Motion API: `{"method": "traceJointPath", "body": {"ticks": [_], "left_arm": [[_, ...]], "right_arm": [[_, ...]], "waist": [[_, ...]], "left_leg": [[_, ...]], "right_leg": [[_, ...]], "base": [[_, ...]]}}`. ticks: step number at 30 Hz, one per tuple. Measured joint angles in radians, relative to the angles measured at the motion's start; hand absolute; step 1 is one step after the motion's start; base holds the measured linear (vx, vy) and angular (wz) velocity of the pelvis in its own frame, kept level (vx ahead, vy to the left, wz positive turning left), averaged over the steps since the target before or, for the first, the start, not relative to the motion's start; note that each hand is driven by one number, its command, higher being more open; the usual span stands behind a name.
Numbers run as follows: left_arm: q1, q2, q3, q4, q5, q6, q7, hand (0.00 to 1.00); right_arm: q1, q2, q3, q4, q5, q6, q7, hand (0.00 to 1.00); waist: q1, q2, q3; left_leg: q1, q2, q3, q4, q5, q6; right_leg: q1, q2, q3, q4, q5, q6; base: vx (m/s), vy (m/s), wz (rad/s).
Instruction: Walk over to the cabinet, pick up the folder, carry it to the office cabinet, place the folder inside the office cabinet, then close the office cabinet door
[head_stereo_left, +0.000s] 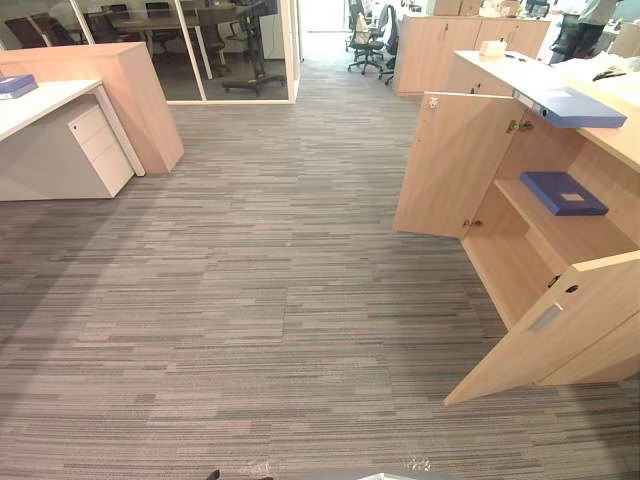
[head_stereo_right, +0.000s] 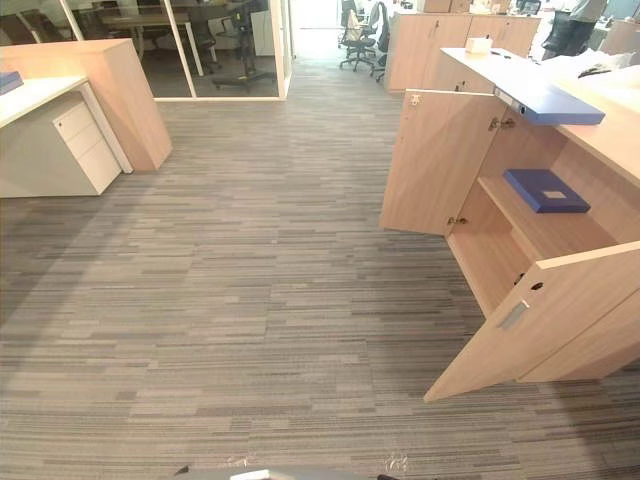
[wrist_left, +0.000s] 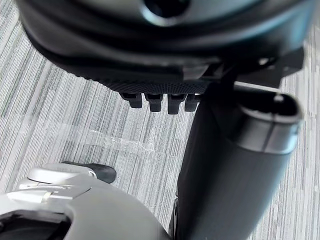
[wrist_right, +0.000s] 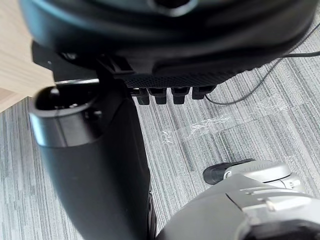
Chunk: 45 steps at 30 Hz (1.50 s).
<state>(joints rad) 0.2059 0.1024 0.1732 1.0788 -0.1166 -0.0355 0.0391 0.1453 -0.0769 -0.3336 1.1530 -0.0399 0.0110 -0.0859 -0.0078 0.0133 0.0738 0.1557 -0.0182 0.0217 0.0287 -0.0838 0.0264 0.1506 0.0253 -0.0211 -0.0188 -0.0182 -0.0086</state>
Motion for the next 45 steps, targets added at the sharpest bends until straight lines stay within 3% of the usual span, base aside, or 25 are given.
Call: {"method": "traceJointPath", "body": {"ticks": [8,17,31,33,35,37,38,40,43,45], "left_arm": [[-0.001,0.000,0.000,0.005,-0.023,0.000,-0.017,1.00],[-0.021,0.004,-0.053,0.003,0.167,-0.029,0.016,1.00],[-0.036,0.013,-0.088,-0.004,0.194,-0.029,0.028,1.00],[-0.037,0.013,-0.082,-0.018,0.182,-0.034,0.032,1.00],[-0.037,0.003,-0.062,-0.040,0.159,-0.043,0.040,1.00],[-0.034,-0.013,-0.001,-0.077,0.148,-0.044,0.041,1.00],[-0.033,-0.024,0.029,-0.104,0.125,-0.048,0.041,1.00],[-0.025,-0.042,0.050,-0.134,0.115,-0.053,0.042,1.00],[-0.024,-0.051,0.071,-0.151,0.096,-0.065,0.038,1.00],[-0.019,-0.063,0.099,-0.153,0.063,-0.065,0.039,1.00]], "right_arm": [[-0.004,-0.002,0.000,0.000,0.000,0.000,0.012,1.00],[-0.007,-0.009,0.003,-0.001,0.000,0.000,0.015,1.00],[-0.016,-0.008,0.000,0.001,0.002,0.006,0.014,1.00],[-0.025,-0.005,-0.003,0.001,0.006,0.005,0.013,1.00],[-0.034,-0.004,-0.028,0.000,0.025,0.001,0.012,1.00],[-0.034,0.006,-0.036,-0.007,0.045,0.001,0.006,1.00],[-0.031,0.008,-0.030,-0.017,0.049,0.001,0.002,1.00],[-0.022,0.004,-0.023,-0.034,0.061,0.001,-0.006,1.00],[-0.013,0.004,-0.009,-0.043,0.083,0.002,-0.012,1.00],[-0.014,0.001,0.008,-0.051,0.087,0.001,-0.013,1.00]], "waist": [[0.000,-0.001,0.009],[0.000,0.008,0.009],[0.000,0.007,0.027],[0.000,0.000,0.048],[0.002,0.009,0.070],[0.009,0.000,0.089],[0.012,-0.006,0.105],[0.014,0.004,0.108],[0.028,0.001,0.108],[0.029,0.000,0.107]], "left_leg": [[0.011,-0.002,0.001,-0.012,0.000,0.000],[0.013,-0.002,0.009,-0.012,0.001,0.000],[0.009,-0.003,0.005,-0.010,-0.002,-0.008],[-0.023,-0.001,0.003,0.060,-0.036,-0.037],[-0.080,0.018,0.005,0.200,-0.106,-0.056],[-0.157,0.034,0.030,0.385,-0.135,-0.092],[-0.227,0.045,0.047,0.539,-0.141,-0.087],[-0.301,0.075,0.061,0.669,-0.180,-0.071],[-0.357,0.102,0.066,0.629,-0.189,-0.068],[-0.395,0.109,0.057,0.516,-0.169,-0.069]], "right_leg": [[0.009,-0.002,0.000,-0.009,-0.001,0.007],[0.009,-0.003,0.006,-0.009,0.002,0.011],[0.008,-0.004,0.001,-0.010,0.000,0.014],[-0.002,-0.007,-0.001,0.017,-0.016,0.008],[-0.022,0.006,-0.002,0.073,-0.050,0.001],[-0.030,0.008,0.001,0.123,-0.086,-0.019],[-0.027,0.004,0.005,0.157,-0.107,-0.025],[-0.022,-0.002,0.008,0.188,-0.130,-0.027],[-0.007,-0.051,0.032,0.214,-0.164,0.002],[0.000,-0.116,0.055,0.225,-0.198,0.048]], "base": [[0.00,0.002,0.00],[-0.01,0.003,-0.01],[0.00,0.000,0.01],[-0.04,-0.008,0.06],[-0.07,-0.015,0.02],[-0.08,-0.009,-0.02],[-0.04,-0.014,-0.05],[0.02,-0.001,-0.08],[0.13,0.090,-0.18],[0.21,0.217,-0.23]]}}
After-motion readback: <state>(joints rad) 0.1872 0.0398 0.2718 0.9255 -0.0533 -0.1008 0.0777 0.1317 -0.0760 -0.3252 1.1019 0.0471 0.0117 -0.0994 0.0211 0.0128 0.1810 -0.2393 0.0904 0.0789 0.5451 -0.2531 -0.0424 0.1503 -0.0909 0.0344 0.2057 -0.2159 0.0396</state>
